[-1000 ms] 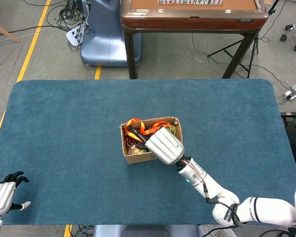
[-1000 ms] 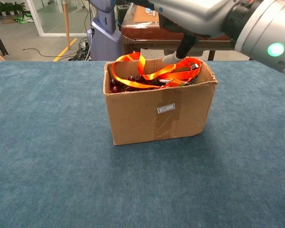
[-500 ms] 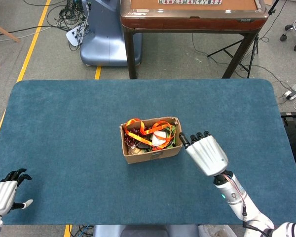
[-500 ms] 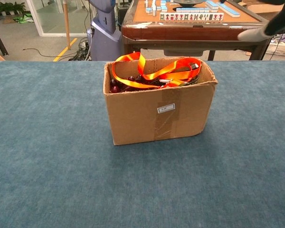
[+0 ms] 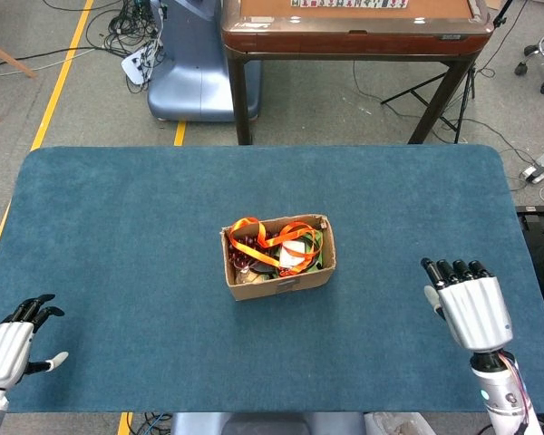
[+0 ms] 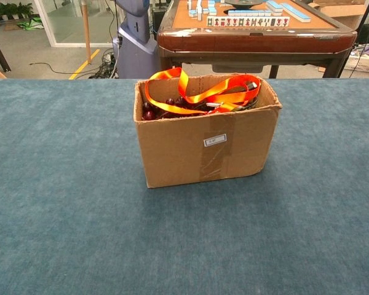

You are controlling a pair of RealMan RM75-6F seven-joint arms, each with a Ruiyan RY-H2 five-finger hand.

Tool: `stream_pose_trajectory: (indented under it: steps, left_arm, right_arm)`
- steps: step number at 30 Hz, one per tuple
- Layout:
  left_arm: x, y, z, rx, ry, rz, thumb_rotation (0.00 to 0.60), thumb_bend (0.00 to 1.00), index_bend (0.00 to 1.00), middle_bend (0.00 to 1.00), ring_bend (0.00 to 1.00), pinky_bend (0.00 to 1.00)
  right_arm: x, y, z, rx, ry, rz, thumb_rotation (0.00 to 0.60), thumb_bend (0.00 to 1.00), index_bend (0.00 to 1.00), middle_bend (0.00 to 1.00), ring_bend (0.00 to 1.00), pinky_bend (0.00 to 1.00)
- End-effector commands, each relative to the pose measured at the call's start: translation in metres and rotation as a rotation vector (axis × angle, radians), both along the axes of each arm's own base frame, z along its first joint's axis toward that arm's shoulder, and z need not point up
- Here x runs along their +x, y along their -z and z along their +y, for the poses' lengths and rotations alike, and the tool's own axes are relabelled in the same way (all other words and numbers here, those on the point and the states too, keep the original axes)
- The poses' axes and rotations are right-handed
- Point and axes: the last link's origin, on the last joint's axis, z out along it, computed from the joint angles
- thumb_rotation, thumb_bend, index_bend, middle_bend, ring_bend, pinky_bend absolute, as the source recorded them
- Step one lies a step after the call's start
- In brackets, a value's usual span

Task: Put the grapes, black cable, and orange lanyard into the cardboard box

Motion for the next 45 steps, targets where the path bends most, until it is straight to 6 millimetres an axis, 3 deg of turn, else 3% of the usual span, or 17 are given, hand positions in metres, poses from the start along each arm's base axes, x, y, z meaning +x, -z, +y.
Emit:
stream_pose_trajectory:
  steps: [1, 7, 18, 22, 26, 34, 38, 45]
  left_arm:
    - [0.003, -0.004, 0.003, 0.018, 0.016, -0.012, 0.6, 0.01, 0.34, 0.18, 0.16, 0.37]
    - [0.011, -0.01, 0.007, 0.045, 0.045, -0.04, 0.6, 0.01, 0.34, 0.18, 0.16, 0.37]
    - [0.011, -0.013, -0.001, 0.063, 0.081, -0.042, 0.6, 0.01, 0.34, 0.18, 0.15, 0.38]
    - [0.009, -0.012, 0.0, 0.067, 0.081, -0.043, 0.6, 0.01, 0.34, 0.18, 0.15, 0.38]
    - [0.006, -0.012, 0.001, 0.063, 0.065, -0.04, 0.6, 0.01, 0.34, 0.18, 0.15, 0.38]
    - [0.004, -0.012, 0.001, 0.061, 0.053, -0.035, 0.6, 0.01, 0.34, 0.18, 0.15, 0.38]
    - [0.003, -0.013, 0.001, 0.064, 0.048, -0.034, 0.6, 0.01, 0.34, 0.18, 0.15, 0.38]
    - [0.001, -0.012, 0.002, 0.059, 0.037, -0.039, 0.6, 0.01, 0.34, 0.18, 0.15, 0.38]
  right_arm:
    - [-0.017, -0.002, 0.018, -0.011, 0.0, -0.081, 0.6, 0.0, 0.45, 0.55, 0.53, 0.62]
    - [-0.041, -0.009, 0.039, -0.107, -0.02, -0.18, 0.6, 0.0, 0.45, 0.45, 0.41, 0.54]
    - [-0.093, -0.025, 0.051, -0.167, 0.093, -0.294, 0.6, 0.0, 0.45, 0.42, 0.36, 0.48]
    - [-0.097, -0.033, 0.046, -0.169, 0.082, -0.363, 0.6, 0.0, 0.45, 0.4, 0.34, 0.47]
    - [-0.107, -0.033, 0.041, -0.039, 0.175, -0.452, 0.6, 0.0, 0.45, 0.37, 0.32, 0.46]
    - [-0.118, -0.029, 0.014, 0.09, 0.392, -0.33, 0.6, 0.0, 0.43, 0.36, 0.31, 0.43]
    - [-0.118, -0.023, 0.001, 0.099, 0.419, -0.305, 0.6, 0.0, 0.43, 0.36, 0.31, 0.43]
    - [-0.112, -0.017, -0.002, 0.121, 0.393, -0.291, 0.6, 0.0, 0.43, 0.36, 0.31, 0.43]
